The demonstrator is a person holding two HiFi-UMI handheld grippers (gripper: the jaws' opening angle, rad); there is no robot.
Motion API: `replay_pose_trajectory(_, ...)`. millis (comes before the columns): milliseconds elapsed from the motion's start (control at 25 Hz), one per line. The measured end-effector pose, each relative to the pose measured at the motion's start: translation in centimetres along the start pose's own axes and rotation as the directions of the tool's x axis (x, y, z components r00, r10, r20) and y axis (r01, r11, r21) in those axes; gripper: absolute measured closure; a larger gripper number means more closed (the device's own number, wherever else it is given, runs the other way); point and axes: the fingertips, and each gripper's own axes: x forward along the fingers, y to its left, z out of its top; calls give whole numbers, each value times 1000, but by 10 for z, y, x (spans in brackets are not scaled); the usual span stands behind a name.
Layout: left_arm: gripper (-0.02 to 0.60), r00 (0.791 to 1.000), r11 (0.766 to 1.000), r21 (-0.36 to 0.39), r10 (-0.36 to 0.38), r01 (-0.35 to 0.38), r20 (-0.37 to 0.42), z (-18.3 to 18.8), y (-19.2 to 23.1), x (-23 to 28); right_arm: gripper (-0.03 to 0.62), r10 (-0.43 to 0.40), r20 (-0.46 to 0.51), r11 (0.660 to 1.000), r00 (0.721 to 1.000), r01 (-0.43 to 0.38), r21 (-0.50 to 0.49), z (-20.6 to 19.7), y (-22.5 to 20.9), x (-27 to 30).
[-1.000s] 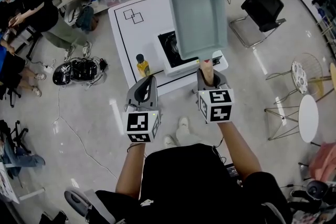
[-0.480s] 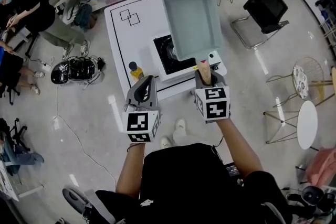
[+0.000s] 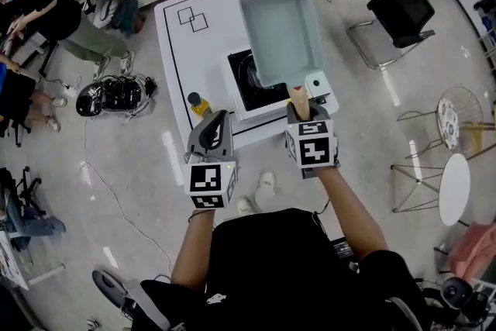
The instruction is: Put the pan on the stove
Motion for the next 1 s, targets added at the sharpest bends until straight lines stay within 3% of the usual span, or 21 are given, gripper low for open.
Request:
replay_pose_trajectory(160, 571, 1000, 999, 31, 16, -15, -20, -4, 3, 5, 542, 1, -56, 1000, 998, -2, -6, -6, 0, 15)
replay_pose_trajectory(1000, 571, 999, 1000, -14, 20, -21, -44, -18, 13, 10, 540, -1, -275, 999, 961, -14, -53, -48, -1, 61)
